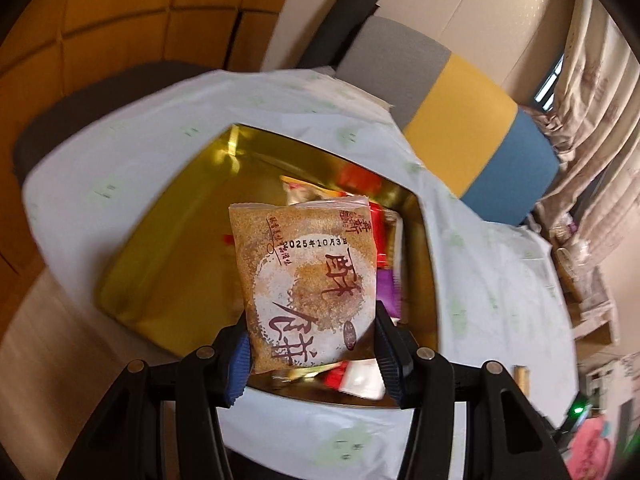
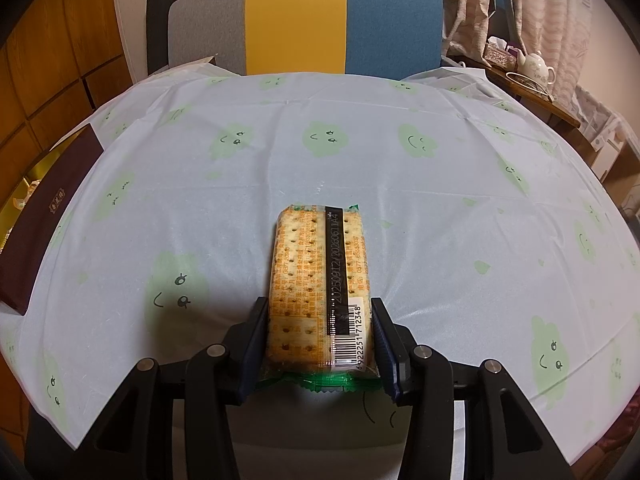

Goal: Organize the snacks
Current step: 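Carry the pastry pack into the gold tray and release it with the left gripper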

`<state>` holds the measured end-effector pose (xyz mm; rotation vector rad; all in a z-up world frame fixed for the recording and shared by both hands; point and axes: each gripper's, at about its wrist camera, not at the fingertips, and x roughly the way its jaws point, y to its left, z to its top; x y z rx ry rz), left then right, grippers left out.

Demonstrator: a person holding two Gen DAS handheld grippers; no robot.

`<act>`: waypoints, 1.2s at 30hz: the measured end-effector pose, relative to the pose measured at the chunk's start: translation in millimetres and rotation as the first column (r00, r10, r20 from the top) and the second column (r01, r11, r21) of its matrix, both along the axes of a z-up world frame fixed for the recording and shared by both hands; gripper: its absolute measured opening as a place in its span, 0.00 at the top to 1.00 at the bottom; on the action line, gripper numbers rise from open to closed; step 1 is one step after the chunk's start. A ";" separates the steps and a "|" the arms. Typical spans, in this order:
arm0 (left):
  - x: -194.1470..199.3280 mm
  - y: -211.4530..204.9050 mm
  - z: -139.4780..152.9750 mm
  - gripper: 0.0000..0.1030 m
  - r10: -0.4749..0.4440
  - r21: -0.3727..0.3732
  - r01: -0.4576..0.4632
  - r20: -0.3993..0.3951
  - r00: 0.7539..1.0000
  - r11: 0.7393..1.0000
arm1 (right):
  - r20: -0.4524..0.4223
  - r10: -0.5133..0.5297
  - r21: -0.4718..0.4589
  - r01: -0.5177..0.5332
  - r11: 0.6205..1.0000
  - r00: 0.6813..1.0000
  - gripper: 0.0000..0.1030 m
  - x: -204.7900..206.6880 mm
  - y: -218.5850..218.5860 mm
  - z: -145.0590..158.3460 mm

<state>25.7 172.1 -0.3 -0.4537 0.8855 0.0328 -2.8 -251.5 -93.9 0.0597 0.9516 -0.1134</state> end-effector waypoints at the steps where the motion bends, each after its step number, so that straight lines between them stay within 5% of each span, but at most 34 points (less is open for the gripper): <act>1: 4.6 -2.8 -0.9 0.48 -0.008 -0.014 0.008 -0.004 1.000 1.000 | 0.000 0.000 0.000 0.000 1.000 1.000 0.52 0.0 -0.2 0.1; 12: 77.3 -27.2 -7.5 0.48 -0.081 -0.048 0.079 -0.050 0.995 0.996 | -0.006 0.000 -0.004 0.000 1.000 1.000 0.52 0.8 0.7 0.7; 20: 123.4 -32.7 -55.8 0.47 -0.077 0.086 0.096 -0.196 0.978 0.992 | -0.010 -0.003 -0.007 0.003 1.000 1.000 0.52 1.8 1.2 0.0; 28: 120.1 -15.7 -61.1 0.47 -0.040 0.119 0.066 -0.215 0.976 0.991 | -0.009 -0.004 -0.006 0.004 1.000 1.000 0.52 1.5 1.2 -0.6; 36: 96.4 -23.2 -36.3 0.45 0.004 0.191 0.023 -0.138 0.990 0.981 | -0.007 -0.007 -0.006 0.007 1.000 1.000 0.52 1.8 1.4 -1.0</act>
